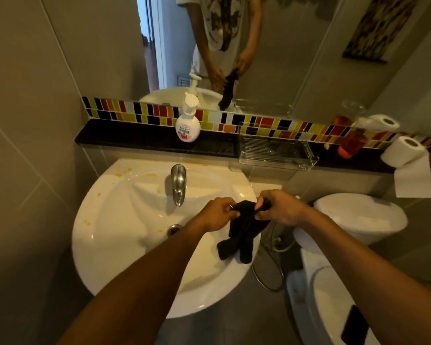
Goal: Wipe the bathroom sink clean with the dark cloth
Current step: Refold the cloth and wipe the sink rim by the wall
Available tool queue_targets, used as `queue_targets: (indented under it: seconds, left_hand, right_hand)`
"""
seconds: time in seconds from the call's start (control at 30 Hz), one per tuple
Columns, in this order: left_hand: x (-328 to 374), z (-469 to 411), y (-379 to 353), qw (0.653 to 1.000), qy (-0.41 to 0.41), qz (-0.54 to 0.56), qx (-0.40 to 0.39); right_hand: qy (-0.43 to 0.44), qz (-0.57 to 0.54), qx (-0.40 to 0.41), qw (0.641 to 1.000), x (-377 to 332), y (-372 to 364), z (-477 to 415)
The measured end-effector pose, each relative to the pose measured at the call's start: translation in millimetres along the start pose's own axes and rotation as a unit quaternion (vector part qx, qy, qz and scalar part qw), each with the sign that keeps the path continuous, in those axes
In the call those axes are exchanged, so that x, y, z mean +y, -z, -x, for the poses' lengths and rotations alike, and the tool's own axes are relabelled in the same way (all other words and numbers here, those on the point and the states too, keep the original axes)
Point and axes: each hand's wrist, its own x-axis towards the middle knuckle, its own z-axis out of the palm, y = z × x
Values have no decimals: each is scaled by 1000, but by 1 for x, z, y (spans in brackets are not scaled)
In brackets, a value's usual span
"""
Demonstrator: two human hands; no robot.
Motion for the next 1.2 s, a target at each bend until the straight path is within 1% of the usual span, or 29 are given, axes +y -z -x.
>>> queue_targets:
  seconds: [0.07, 0.13, 0.23, 0.27, 0.37, 0.47, 0.57, 0.67, 0.77, 0.8, 0.9, 1.0, 1.1, 1.2]
  left_hand:
    - [4, 12, 12, 998, -11, 52, 15]
    - [9, 26, 21, 997, -32, 69, 21]
    - [17, 43, 35, 996, -58, 69, 12]
    - [19, 50, 41, 995, -67, 69, 9]
    - [24, 71, 58, 995, -88, 52, 12]
    - [22, 95, 76, 995, -87, 41, 36]
    - [13, 118, 98, 997, -52, 19, 56]
    - [-6, 144, 120, 999, -15, -38, 31]
    - [-31, 173, 133, 995, 9, -100, 16]
    - [-40, 183, 136, 995, 20, -97, 22]
    - [-65, 215, 147, 997, 41, -45, 42]
    - [-80, 246, 165, 997, 55, 1, 49]
    - [-91, 275, 186, 994, 87, 2, 65]
    - [-108, 301, 202, 990, 114, -2, 84]
  right_hand:
    - [-13, 3, -5, 1000, -7, 2, 9]
    - [-30, -18, -22, 999, -18, -1, 16]
    - [-71, -140, -95, 983, -42, -8, 26]
    - [-70, -152, -107, 980, -50, -10, 28]
    - [-37, -99, -110, 988, -69, -16, 30]
    - [-3, -48, -77, 996, -88, -25, 28]
    - [36, 20, -14, 999, -107, -31, 27]
    - [72, 62, 23, 995, -130, -35, 27]
    - [101, 110, 22, 989, -158, -44, 27]
    - [109, 127, 24, 986, -165, -47, 26]
    - [142, 177, 29, 973, -181, -59, 26]
    - [178, 194, 19, 964, -196, -75, 25]
    - [199, 213, -4, 957, -213, -98, 20]
    - [195, 233, -34, 952, -227, -123, 17]
